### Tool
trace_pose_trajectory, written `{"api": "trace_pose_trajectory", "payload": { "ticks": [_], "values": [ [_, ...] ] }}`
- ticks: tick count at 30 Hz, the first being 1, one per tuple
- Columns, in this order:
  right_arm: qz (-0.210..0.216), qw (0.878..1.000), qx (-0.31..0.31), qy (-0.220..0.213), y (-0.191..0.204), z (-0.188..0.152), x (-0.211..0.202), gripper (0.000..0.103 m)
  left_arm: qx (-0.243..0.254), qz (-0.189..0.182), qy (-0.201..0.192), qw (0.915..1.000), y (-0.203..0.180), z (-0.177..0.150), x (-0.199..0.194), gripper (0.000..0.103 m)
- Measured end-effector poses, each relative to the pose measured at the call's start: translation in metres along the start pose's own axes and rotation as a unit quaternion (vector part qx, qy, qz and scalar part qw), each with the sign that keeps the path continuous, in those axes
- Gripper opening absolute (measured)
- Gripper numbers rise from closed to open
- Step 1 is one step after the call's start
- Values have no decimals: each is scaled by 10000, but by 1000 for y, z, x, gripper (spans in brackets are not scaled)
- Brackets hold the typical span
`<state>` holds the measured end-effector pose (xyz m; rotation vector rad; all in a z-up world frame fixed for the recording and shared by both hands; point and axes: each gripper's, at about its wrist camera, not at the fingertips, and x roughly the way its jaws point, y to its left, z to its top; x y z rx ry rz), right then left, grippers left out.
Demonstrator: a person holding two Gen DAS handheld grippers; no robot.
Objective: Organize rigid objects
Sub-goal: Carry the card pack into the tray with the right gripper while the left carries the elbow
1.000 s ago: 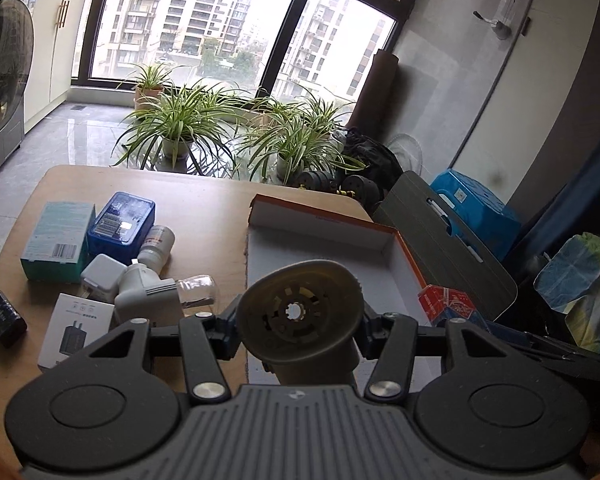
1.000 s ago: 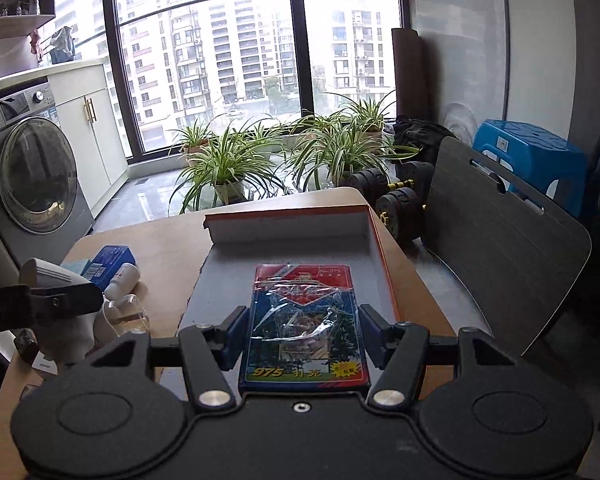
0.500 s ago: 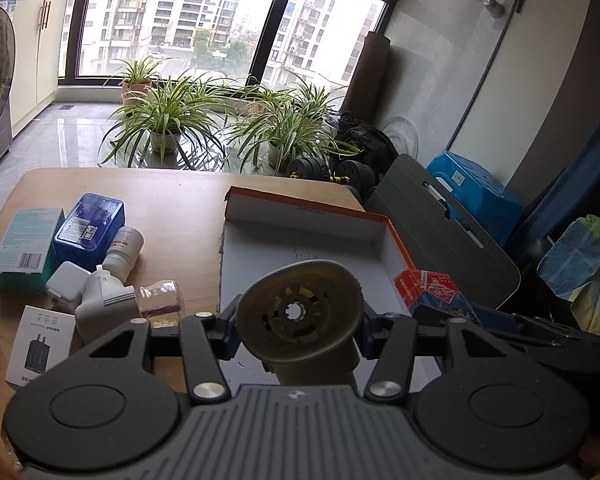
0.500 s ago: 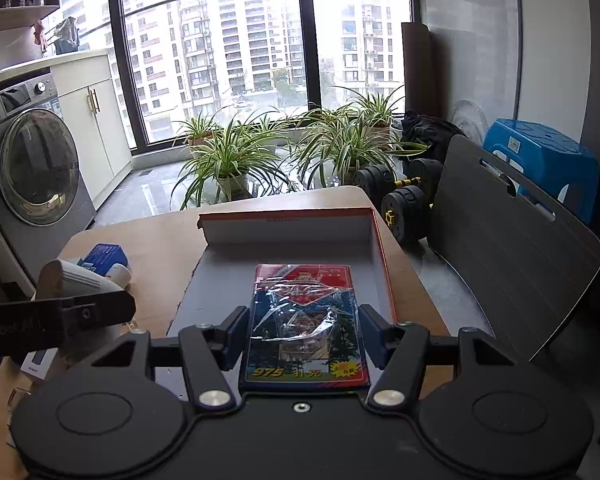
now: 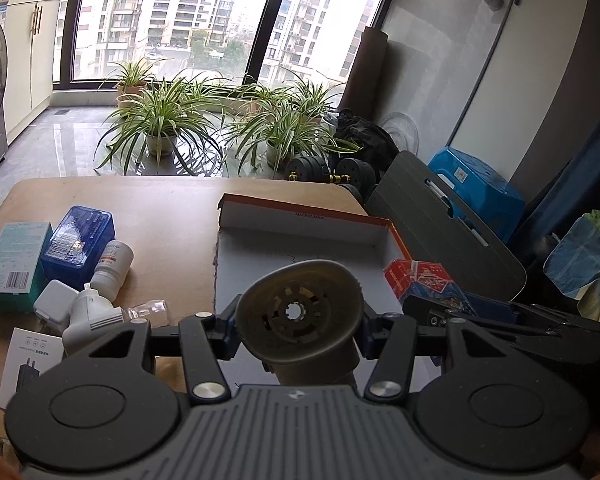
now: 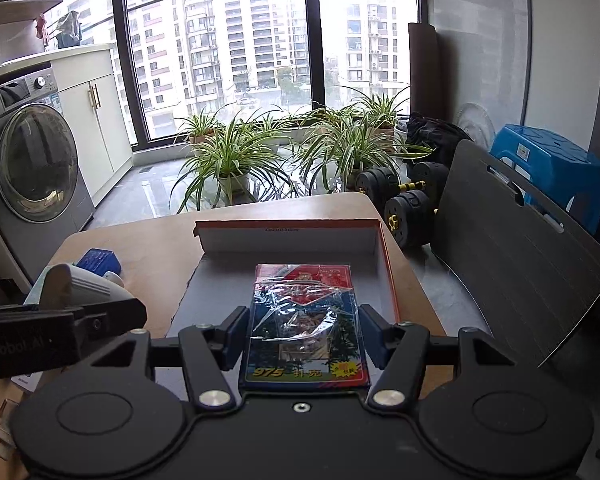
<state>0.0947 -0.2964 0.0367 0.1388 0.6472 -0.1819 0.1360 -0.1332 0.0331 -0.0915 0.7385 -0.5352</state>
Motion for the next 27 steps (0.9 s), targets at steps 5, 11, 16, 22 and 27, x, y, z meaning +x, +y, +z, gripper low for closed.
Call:
{"api": "trace_pose_trajectory", "payload": {
  "ticks": [5, 11, 16, 22, 27],
  "values": [
    [4, 10000, -9, 46, -1, 6, 12, 71, 21, 1, 14, 10000, -1, 2, 5, 54],
    [2, 9999, -14, 101, -2, 8, 24, 71, 29, 7, 60, 10000, -1, 3, 12, 54],
    [-4, 9999, -21, 141, -2, 8, 30, 71, 34, 1, 118, 9999, -1, 3, 18, 54],
    [-16, 9998, -47, 184, -1, 9, 38, 71, 30, -5, 156, 9999, 2, 4, 25, 54],
    [-16, 9998, -62, 210, 1, 10, 45, 71, 11, -9, 157, 9999, 4, 7, 30, 54]
  ]
}}
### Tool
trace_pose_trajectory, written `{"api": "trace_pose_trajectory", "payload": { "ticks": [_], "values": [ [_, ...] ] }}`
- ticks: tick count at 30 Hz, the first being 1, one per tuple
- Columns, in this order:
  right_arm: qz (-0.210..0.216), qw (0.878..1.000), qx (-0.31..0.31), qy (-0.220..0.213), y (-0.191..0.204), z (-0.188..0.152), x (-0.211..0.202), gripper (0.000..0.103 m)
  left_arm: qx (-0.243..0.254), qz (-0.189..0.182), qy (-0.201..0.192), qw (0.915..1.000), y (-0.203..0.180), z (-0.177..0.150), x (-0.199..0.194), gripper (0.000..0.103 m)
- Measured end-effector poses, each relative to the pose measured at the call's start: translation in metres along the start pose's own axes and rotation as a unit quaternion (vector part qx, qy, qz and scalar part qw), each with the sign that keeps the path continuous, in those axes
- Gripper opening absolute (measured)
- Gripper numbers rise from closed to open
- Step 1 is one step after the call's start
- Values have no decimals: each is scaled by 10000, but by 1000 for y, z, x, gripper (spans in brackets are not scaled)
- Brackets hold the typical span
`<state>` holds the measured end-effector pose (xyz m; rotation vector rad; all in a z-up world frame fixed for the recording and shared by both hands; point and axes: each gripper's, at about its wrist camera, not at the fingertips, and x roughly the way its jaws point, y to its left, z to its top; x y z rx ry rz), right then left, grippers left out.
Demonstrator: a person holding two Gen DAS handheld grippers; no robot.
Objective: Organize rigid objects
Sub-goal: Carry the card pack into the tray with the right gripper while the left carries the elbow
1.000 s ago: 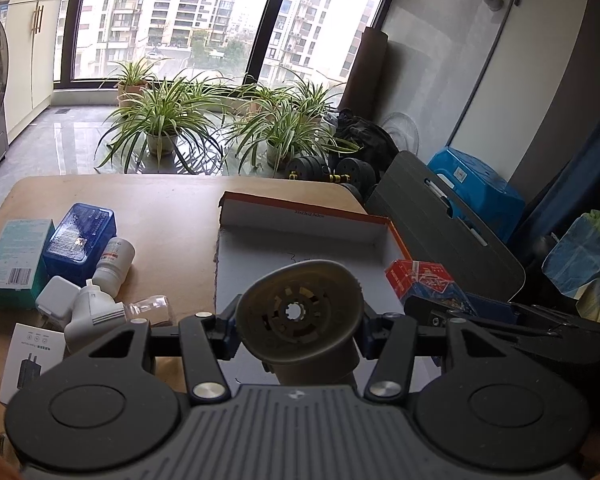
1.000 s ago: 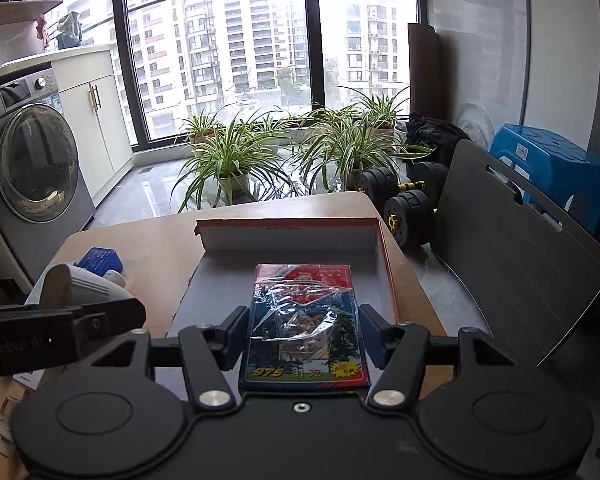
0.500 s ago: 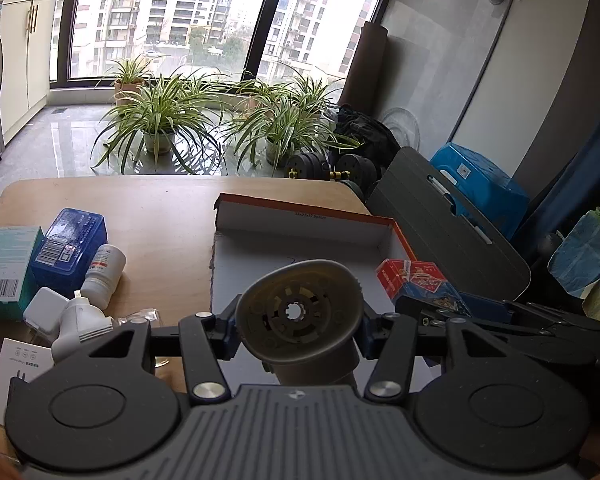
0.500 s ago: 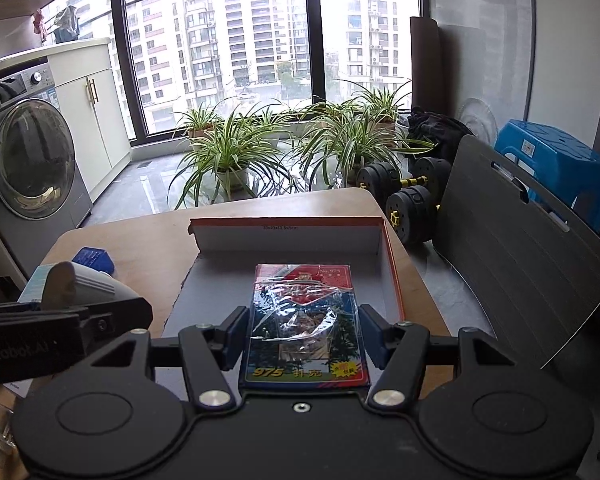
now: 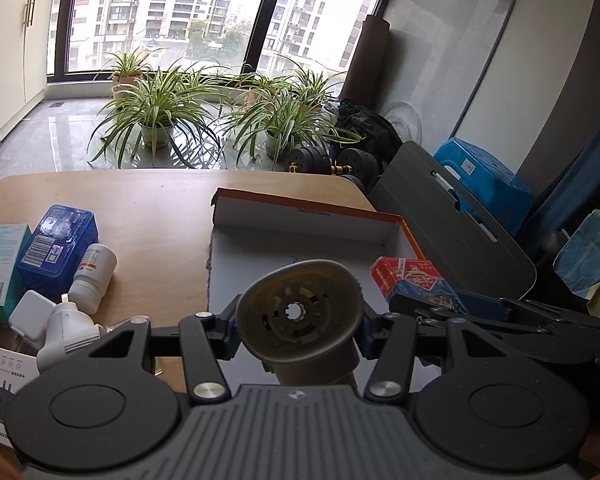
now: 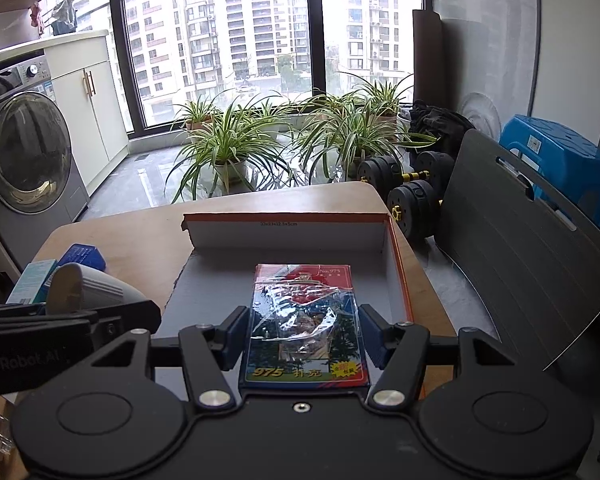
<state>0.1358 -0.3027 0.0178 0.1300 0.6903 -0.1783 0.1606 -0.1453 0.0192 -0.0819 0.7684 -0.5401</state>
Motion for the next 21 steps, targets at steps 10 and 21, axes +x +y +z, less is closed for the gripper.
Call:
{"api": "trace_pose_trajectory", "payload": {
  "ticks": [10, 21],
  "values": [
    [-46, 10000, 4, 56, 0, 6, 12, 71, 5, -3, 10, 10000, 2, 3, 4, 54],
    [-86, 9999, 21, 72, -2, 13, 24, 71, 24, 12, 25, 10000, 5, 13, 20, 54]
  ]
}}
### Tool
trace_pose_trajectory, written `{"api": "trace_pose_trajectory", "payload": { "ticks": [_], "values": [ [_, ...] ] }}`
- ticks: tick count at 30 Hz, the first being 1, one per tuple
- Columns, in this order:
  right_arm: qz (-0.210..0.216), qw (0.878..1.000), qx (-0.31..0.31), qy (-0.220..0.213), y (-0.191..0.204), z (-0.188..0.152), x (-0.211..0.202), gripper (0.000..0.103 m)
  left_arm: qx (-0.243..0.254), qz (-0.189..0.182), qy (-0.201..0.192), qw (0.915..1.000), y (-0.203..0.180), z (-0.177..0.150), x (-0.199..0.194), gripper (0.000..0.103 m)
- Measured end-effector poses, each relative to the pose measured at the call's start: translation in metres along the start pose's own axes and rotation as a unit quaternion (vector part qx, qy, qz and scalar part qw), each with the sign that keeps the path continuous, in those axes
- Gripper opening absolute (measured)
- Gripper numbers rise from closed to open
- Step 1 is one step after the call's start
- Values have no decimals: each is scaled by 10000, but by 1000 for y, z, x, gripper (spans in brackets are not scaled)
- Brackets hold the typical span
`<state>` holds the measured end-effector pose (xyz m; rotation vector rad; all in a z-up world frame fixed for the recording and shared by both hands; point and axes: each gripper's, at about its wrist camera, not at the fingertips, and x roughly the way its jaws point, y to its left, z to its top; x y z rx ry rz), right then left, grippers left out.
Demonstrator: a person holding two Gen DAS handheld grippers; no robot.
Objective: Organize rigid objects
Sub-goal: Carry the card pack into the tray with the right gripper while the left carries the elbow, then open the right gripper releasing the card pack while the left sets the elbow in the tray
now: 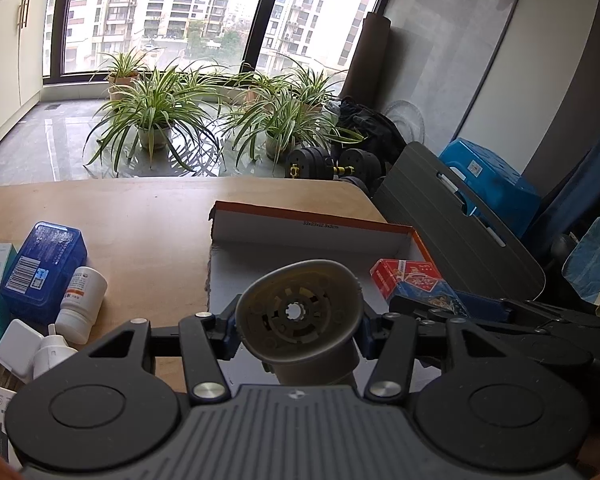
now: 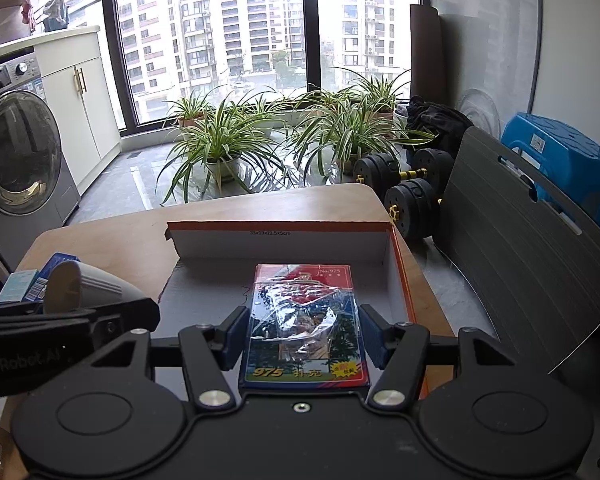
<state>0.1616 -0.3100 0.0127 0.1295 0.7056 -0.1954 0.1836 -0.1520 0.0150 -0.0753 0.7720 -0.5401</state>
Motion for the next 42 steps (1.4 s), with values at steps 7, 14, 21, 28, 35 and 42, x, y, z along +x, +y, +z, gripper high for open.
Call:
{"api": "trace_pose_trajectory", "payload": {
  "ticks": [7, 14, 21, 28, 35, 42],
  "values": [
    [-11, 10000, -11, 7, 0, 2, 4, 71, -10, 14, 8, 10000, 3, 4, 7, 54],
    [-14, 10000, -12, 25, 0, 4, 7, 71, 17, 1, 12, 10000, 4, 8, 16, 54],
    [-42, 10000, -33, 37, -1, 7, 14, 71, 46, 20, 40, 10000, 5, 12, 24, 54],
    [-60, 10000, 19, 70, -7, 12, 26, 71, 76, 36, 64, 9999, 7, 15, 30, 54],
    [-75, 9999, 49, 111, -9, 13, 34, 71, 155, 16, 120, 9998, 5, 16, 39, 54],
    [-151, 9998, 77, 127, -11, 14, 40, 71, 191, 8, 207, 9996, 4, 19, 51, 54]
  ]
}}
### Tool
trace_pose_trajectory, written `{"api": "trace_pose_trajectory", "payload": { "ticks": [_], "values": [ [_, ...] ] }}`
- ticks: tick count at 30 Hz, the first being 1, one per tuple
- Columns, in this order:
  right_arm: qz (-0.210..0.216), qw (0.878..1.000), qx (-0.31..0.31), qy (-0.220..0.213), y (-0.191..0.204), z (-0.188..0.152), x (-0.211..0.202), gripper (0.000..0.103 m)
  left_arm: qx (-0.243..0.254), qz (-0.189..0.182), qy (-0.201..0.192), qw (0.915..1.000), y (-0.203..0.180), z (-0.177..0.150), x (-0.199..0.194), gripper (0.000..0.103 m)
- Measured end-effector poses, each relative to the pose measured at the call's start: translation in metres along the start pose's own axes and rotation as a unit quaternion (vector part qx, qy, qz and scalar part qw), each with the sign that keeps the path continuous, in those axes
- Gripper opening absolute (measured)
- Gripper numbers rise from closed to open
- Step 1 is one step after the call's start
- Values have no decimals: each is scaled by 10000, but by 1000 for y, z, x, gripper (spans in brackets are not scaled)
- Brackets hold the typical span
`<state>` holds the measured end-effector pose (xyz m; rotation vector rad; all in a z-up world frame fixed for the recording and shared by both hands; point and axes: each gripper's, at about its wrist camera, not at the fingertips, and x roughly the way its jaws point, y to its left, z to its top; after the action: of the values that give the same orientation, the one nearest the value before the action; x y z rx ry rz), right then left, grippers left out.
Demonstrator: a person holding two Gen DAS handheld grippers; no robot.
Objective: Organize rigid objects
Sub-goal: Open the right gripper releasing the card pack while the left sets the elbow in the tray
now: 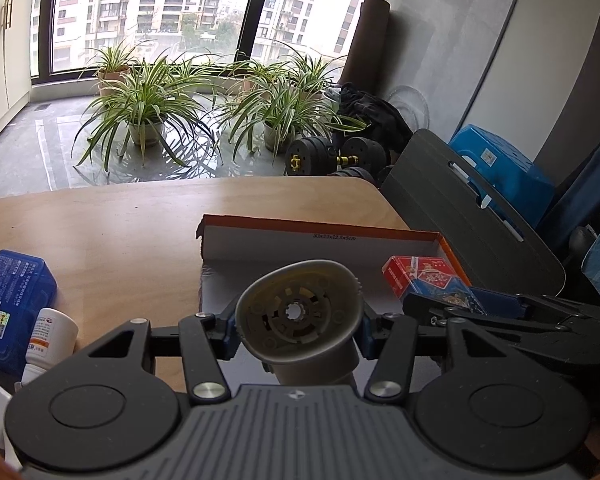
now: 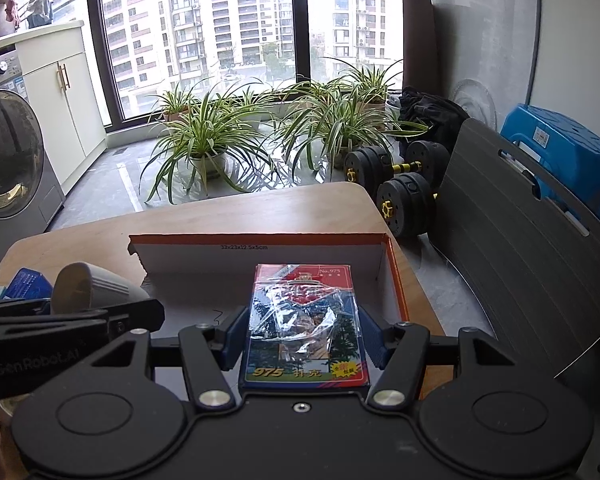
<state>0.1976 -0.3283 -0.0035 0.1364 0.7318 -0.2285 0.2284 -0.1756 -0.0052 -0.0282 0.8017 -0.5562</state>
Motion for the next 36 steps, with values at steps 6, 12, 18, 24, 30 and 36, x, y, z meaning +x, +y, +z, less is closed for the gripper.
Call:
{"api": "trace_pose_trajectory", "payload": {
  "ticks": [6, 12, 18, 24, 30, 36],
  "values": [
    [-47, 10000, 63, 12, -6, 5, 4, 71, 99, -18, 26, 9999, -5, 5, 8, 54],
    [-92, 9999, 85, 13, -10, 8, 8, 71, 174, -11, 24, 9998, -8, 10, 14, 54],
    [-112, 9999, 129, 10, -14, 12, 12, 71, 239, -2, 27, 9997, -8, 13, 20, 54],
    [-120, 9996, 182, -185, -20, 14, 4, 78, 189, 36, -66, 9998, -4, 13, 15, 78],
    [-38, 9988, 195, -452, -25, 4, -28, 79, 200, 57, -322, 9993, 0, -2, -16, 91],
    [-176, 9962, 185, -834, -25, -51, -73, 87, 358, 151, -792, 9961, -1, -52, -57, 100]
  ]
}}
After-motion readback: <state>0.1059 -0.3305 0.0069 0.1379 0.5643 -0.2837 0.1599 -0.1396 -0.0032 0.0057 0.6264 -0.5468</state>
